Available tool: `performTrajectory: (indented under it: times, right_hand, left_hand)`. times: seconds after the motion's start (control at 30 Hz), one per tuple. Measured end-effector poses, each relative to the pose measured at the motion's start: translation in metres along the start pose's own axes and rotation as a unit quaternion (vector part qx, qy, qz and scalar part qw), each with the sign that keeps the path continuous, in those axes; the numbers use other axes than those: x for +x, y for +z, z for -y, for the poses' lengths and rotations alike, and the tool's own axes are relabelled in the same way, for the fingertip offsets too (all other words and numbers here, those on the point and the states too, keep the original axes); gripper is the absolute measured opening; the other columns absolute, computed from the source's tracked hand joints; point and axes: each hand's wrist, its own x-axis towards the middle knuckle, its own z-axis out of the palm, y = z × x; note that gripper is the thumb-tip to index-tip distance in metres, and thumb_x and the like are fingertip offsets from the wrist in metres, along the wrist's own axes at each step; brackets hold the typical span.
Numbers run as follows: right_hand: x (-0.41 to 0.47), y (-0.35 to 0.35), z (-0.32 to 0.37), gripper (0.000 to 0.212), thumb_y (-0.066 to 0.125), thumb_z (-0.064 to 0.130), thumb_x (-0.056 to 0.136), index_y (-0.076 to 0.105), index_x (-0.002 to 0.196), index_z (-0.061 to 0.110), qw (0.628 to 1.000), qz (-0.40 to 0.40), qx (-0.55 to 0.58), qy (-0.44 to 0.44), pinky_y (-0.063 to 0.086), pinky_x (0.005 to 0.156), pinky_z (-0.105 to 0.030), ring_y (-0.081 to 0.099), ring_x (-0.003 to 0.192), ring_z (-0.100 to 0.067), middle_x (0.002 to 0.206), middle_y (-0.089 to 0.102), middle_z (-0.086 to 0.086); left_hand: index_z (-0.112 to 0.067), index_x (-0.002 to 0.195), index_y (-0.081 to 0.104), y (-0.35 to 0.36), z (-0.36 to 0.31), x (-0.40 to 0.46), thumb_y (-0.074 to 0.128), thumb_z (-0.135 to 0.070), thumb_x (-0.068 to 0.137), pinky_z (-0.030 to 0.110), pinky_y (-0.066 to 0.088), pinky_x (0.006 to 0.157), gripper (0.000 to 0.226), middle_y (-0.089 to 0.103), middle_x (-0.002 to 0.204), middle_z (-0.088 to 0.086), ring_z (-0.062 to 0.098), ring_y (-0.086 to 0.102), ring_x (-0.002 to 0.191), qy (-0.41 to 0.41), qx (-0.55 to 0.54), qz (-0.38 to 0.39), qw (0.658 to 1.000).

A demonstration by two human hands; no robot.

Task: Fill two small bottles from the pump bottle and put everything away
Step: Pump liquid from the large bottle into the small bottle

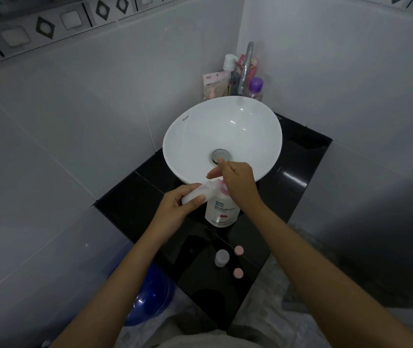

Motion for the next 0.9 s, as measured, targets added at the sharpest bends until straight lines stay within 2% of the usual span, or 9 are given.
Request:
performTrajectory:
  times: [0.13, 0.2, 0.33, 0.43, 0.57, 0.63, 0.73, 0.8, 0.9]
  right_hand:
    - [-0.002, 0.002, -0.008, 0.042, 0.045, 0.024, 0.097, 0.074, 0.074, 0.004, 1.000, -0.003, -0.024, -0.006, 0.044, 0.065, -0.017, 0.062, 0.061, 0.004, 0.068, 0.070, -0.001]
    - [-0.001, 0.001, -0.007, 0.042, 0.046, 0.025, 0.097, 0.074, 0.071, 0.008, 1.000, 0.011, -0.026, 0.008, 0.046, 0.066, -0.020, 0.062, 0.062, 0.003, 0.066, 0.070, 0.003]
    - [0.004, -0.005, 0.002, 0.042, 0.047, 0.030, 0.095, 0.073, 0.065, 0.015, 0.998, 0.038, -0.035, 0.025, 0.048, 0.059, -0.023, 0.063, 0.060, 0.001, 0.066, 0.071, 0.003]
    - [0.004, -0.006, 0.006, 0.042, 0.048, 0.030, 0.095, 0.073, 0.066, 0.013, 0.999, 0.032, -0.037, 0.012, 0.046, 0.056, -0.020, 0.064, 0.058, -0.001, 0.063, 0.071, 0.001]
    - [0.002, -0.005, 0.007, 0.040, 0.048, 0.030, 0.095, 0.073, 0.067, 0.014, 0.999, 0.020, -0.044, -0.006, 0.050, 0.062, -0.023, 0.065, 0.059, -0.002, 0.062, 0.070, 0.004]
    - [0.002, -0.005, 0.008, 0.040, 0.048, 0.029, 0.095, 0.073, 0.068, 0.012, 0.999, 0.015, -0.043, -0.012, 0.053, 0.068, -0.022, 0.066, 0.060, -0.006, 0.061, 0.069, 0.004]
    - [0.001, -0.005, 0.009, 0.040, 0.048, 0.027, 0.096, 0.072, 0.069, 0.009, 0.999, 0.012, -0.036, -0.014, 0.051, 0.064, -0.013, 0.064, 0.054, -0.002, 0.058, 0.068, 0.005]
    - [0.001, -0.005, 0.010, 0.040, 0.048, 0.026, 0.095, 0.072, 0.068, 0.008, 1.000, 0.014, -0.027, -0.009, 0.051, 0.066, -0.016, 0.064, 0.053, -0.003, 0.057, 0.068, 0.003]
    - [0.002, -0.005, 0.010, 0.040, 0.048, 0.026, 0.095, 0.071, 0.065, 0.011, 0.999, 0.017, -0.030, -0.006, 0.055, 0.074, -0.030, 0.066, 0.056, -0.010, 0.057, 0.068, 0.002]
  left_hand:
    - [-0.014, 0.117, 0.063, 0.001, 0.004, 0.000, 0.061, -0.011, 0.089, 0.008, 0.049, 0.079, 0.029, 0.067, 0.112, 0.002, -0.008, 0.062, 0.092, -0.004, 0.024, 0.001, 1.000]
    - [-0.012, 0.117, 0.064, -0.001, 0.003, 0.000, 0.063, -0.012, 0.088, 0.009, 0.049, 0.079, 0.030, 0.067, 0.113, 0.004, -0.006, 0.062, 0.092, 0.002, 0.038, 0.001, 0.999]
    - [-0.023, 0.114, 0.066, -0.003, 0.003, 0.000, 0.072, -0.018, 0.081, 0.022, 0.048, 0.080, 0.034, 0.066, 0.109, 0.006, 0.013, 0.059, 0.096, 0.018, 0.116, 0.003, 0.993]
    - [-0.029, 0.115, 0.064, 0.002, 0.003, -0.001, 0.075, -0.026, 0.078, 0.018, 0.047, 0.077, 0.039, 0.066, 0.105, 0.000, 0.009, 0.060, 0.091, 0.038, 0.146, 0.004, 0.989]
    - [-0.038, 0.101, 0.063, 0.009, 0.000, -0.002, 0.075, -0.024, 0.078, 0.006, 0.047, 0.067, 0.030, 0.068, 0.092, -0.011, -0.002, 0.062, 0.081, 0.065, 0.133, -0.003, 0.989]
    - [-0.034, 0.102, 0.062, 0.011, 0.001, -0.003, 0.075, -0.023, 0.078, 0.006, 0.048, 0.068, 0.030, 0.067, 0.093, -0.012, -0.001, 0.062, 0.083, 0.061, 0.128, -0.017, 0.990]
    - [-0.024, 0.109, 0.061, 0.012, 0.008, -0.007, 0.075, -0.020, 0.078, 0.008, 0.051, 0.073, 0.034, 0.066, 0.099, -0.010, 0.000, 0.063, 0.089, 0.053, 0.117, -0.039, 0.991]
    - [-0.024, 0.107, 0.060, 0.009, 0.015, -0.012, 0.076, -0.015, 0.077, 0.009, 0.051, 0.075, 0.035, 0.066, 0.100, -0.011, -0.001, 0.063, 0.090, 0.053, 0.102, -0.048, 0.992]
    - [-0.022, 0.102, 0.061, 0.007, 0.035, -0.025, 0.077, -0.011, 0.074, 0.010, 0.051, 0.080, 0.034, 0.065, 0.102, -0.010, 0.000, 0.063, 0.095, 0.034, 0.108, -0.026, 0.993]
